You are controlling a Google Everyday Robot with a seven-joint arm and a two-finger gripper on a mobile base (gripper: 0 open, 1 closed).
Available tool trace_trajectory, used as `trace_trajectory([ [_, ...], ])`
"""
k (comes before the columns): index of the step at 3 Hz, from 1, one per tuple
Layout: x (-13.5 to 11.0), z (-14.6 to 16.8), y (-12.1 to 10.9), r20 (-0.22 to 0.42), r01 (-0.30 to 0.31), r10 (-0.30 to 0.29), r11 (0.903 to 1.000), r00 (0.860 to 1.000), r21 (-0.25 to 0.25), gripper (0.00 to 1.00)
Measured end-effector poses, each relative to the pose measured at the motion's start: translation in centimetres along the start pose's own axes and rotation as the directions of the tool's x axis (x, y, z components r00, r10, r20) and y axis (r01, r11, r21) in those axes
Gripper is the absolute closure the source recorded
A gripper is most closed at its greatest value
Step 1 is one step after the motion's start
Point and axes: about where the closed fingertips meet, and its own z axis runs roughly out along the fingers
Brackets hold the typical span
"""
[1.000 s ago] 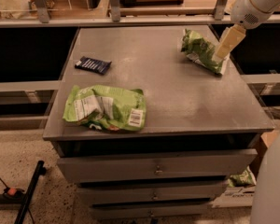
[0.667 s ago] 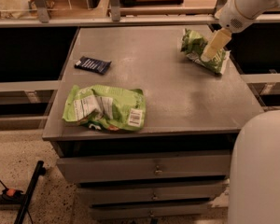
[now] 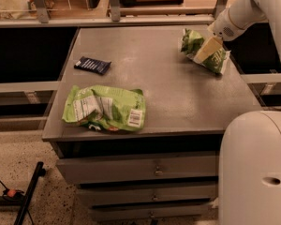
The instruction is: Move green jalapeno chip bag near green rice chip bag
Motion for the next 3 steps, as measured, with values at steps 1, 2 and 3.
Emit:
trace_trajectory([
  [1,0.6,0.6,0.4,-0.002,-0.013,0.013,0.9995,1.000,-0.027,0.41],
  [2,0.7,0.6,1.1,-0.004,-0.012,0.012,0.9982,1.000,-0.058,0.65],
  [3,-0.4,-1.4,1.8,0.027,0.023,-0.021,0.9972,0.999,-0.071,0.88],
])
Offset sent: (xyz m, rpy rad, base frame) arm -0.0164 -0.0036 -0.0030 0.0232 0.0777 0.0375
